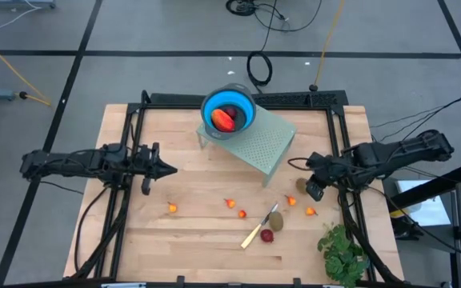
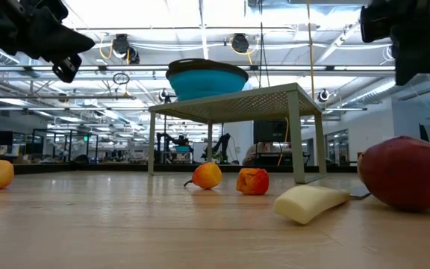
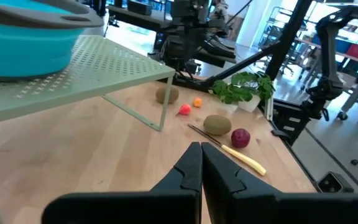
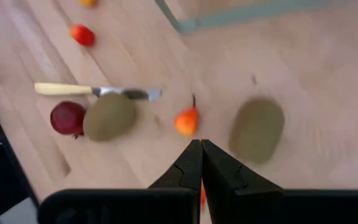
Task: Pick & Place Fruit
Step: Put the kiwi into the blue strainer bowl on the shelf
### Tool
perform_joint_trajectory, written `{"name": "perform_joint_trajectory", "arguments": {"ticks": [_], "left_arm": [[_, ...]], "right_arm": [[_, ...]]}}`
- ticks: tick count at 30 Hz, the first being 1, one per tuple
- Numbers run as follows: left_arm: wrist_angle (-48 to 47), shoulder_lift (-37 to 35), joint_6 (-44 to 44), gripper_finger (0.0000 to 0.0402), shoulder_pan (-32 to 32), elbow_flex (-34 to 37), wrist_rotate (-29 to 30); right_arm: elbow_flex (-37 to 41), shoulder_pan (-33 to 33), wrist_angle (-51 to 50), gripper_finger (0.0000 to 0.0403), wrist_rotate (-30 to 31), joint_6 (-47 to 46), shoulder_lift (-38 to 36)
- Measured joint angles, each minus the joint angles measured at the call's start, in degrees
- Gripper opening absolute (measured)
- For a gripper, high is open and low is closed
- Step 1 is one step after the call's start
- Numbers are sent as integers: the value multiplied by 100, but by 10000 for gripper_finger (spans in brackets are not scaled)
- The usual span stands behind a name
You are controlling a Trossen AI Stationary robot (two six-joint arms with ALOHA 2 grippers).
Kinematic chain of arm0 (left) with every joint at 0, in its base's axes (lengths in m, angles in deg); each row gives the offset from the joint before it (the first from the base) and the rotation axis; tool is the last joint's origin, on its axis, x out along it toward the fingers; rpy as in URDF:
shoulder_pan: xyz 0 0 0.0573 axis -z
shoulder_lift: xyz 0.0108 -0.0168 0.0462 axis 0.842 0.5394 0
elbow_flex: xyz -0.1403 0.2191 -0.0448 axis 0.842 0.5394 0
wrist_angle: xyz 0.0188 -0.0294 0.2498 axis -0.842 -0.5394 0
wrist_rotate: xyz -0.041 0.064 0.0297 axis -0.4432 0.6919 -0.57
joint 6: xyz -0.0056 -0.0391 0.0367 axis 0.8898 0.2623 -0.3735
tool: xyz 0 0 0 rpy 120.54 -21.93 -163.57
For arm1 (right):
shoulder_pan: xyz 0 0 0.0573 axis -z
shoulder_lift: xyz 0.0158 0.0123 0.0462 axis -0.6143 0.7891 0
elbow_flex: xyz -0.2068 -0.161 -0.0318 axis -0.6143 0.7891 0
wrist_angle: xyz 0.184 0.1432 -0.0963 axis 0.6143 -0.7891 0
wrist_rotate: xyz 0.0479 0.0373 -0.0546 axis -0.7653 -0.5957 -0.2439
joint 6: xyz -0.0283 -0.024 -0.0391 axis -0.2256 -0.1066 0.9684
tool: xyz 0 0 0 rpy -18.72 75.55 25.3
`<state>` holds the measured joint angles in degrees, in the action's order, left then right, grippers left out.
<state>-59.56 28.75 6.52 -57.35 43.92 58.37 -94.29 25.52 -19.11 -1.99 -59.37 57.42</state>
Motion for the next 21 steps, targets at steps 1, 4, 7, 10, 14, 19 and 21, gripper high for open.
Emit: {"name": "perform_joint_trajectory", "arguments": {"ticks": [1,4,7,10,14,19,21], "left_arm": [[0,0,-15,2,-28,0,-1],[-2,0,-29,8,-114,0,-6],[2,0,-29,4,-192,0,-34],[2,0,-6,3,-258,0,-56],[9,0,-5,9,-280,0,-56],[13,0,8,2,-279,0,-56],[16,0,8,7,-279,0,-56]], "right_arm": [[-90,20,-166,0,-100,-150,64],[-269,81,-412,0,-560,-402,194],[-289,118,-355,0,-897,-418,211],[-289,120,-372,0,-888,-480,214],[-289,186,-375,9,-889,-494,214],[-289,364,-480,43,-884,-495,188],[-289,458,-513,63,-882,-495,152]]}}
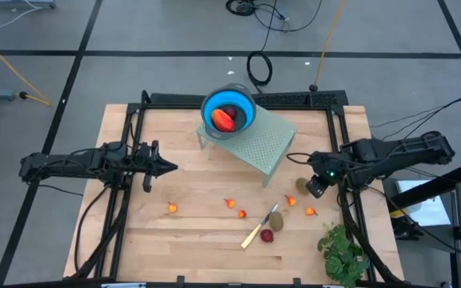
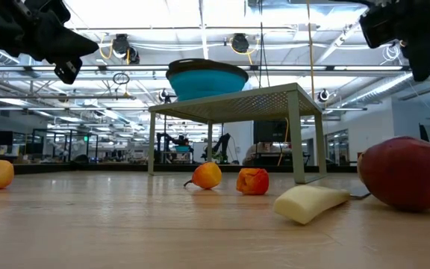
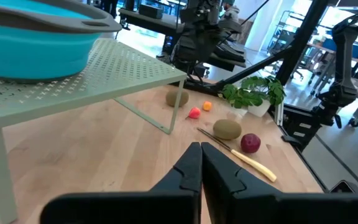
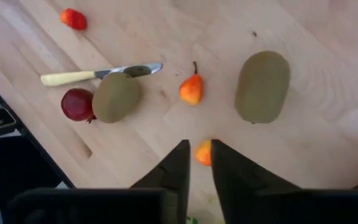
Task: Pick & Place Fruit
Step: Put the kiwi into the blue strainer bowl on the shelf
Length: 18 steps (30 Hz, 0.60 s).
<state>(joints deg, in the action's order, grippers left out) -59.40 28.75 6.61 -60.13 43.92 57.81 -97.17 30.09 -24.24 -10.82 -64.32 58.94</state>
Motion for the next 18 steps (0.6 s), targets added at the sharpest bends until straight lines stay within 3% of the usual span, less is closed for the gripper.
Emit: {"name": "perform_joint_trajectory", "arguments": {"ticks": [18], "left_arm": [[12,0,48,3,1,-2,-98]], "right_arm": [[0,638,-437,245,-10,38,-125]]}}
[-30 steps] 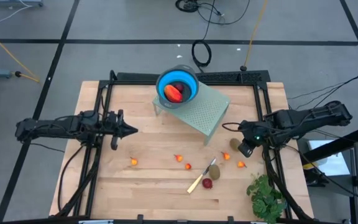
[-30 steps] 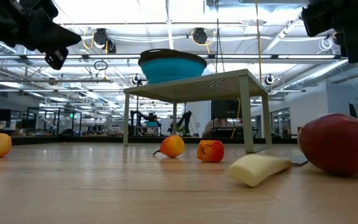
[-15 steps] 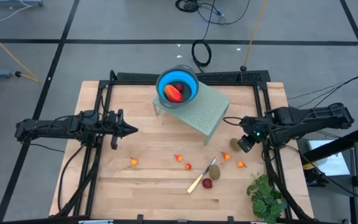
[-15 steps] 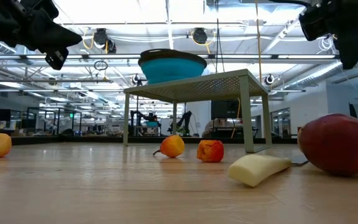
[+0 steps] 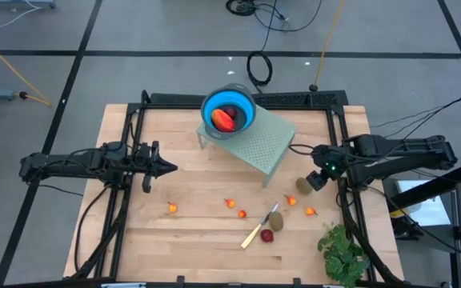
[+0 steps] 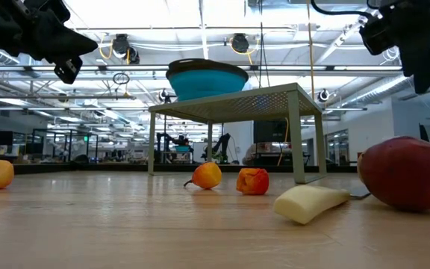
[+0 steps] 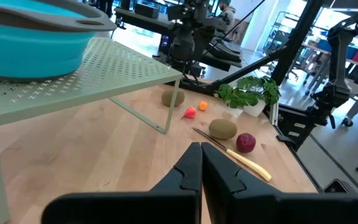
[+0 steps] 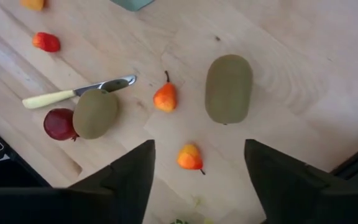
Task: Pick & Place Fruit
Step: Put the kiwi into the blue strainer bowl on the shelf
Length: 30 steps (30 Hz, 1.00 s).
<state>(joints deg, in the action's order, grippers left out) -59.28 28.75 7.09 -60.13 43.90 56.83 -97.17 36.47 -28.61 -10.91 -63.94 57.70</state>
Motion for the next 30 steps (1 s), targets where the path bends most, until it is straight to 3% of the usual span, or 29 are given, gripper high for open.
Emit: {"name": "perform_joint_trajectory", "arguments": {"ticks": [9,30], "left_arm": [[1,0,83,2,1,0,0],[-2,0,76,14,-1,-4,2]], "right_arm": [[0,35,-17,278,0,2,0],[4,32,90,278,-142,-20,0]]}}
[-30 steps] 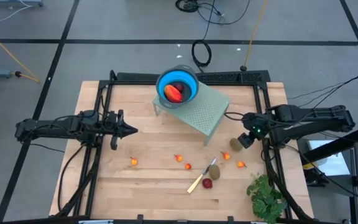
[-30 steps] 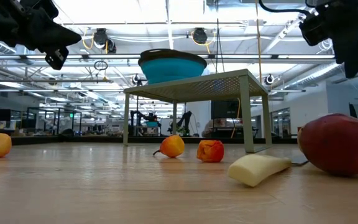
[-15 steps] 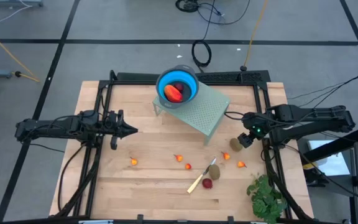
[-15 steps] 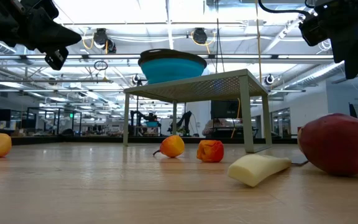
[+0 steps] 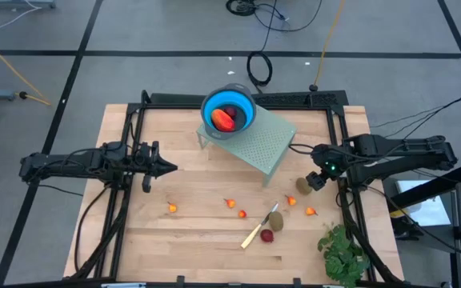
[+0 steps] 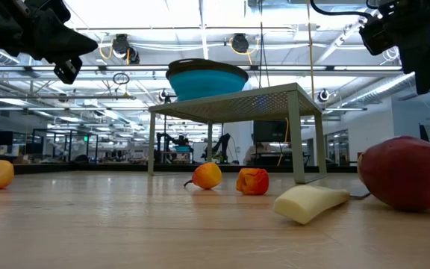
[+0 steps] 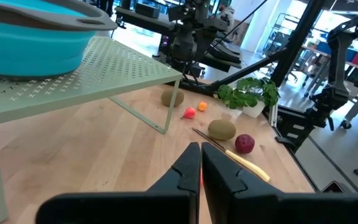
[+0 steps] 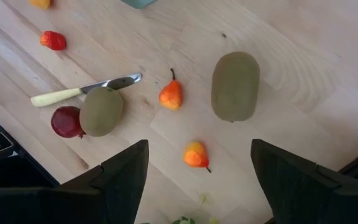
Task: Pick & Place Fruit
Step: Put the kiwi into the blue strainer bowl on the shelf
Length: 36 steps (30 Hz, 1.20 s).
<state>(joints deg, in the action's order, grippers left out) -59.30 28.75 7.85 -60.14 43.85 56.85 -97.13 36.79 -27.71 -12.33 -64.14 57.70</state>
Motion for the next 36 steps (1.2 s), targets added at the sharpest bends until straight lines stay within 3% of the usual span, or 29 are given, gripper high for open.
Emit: {"name": "perform_joint_trajectory", "arguments": {"ticks": [8,22,29,36], "left_arm": [[-5,0,-61,9,1,0,13],[-42,2,-52,9,0,0,195],[-42,2,-50,18,1,0,212],[-42,2,-26,2,2,0,214]], "right_arm": [[2,-2,119,304,182,136,33],[2,0,166,394,640,519,468],[2,-2,162,399,640,856,838],[2,-1,137,399,892,1036,1186]]}}
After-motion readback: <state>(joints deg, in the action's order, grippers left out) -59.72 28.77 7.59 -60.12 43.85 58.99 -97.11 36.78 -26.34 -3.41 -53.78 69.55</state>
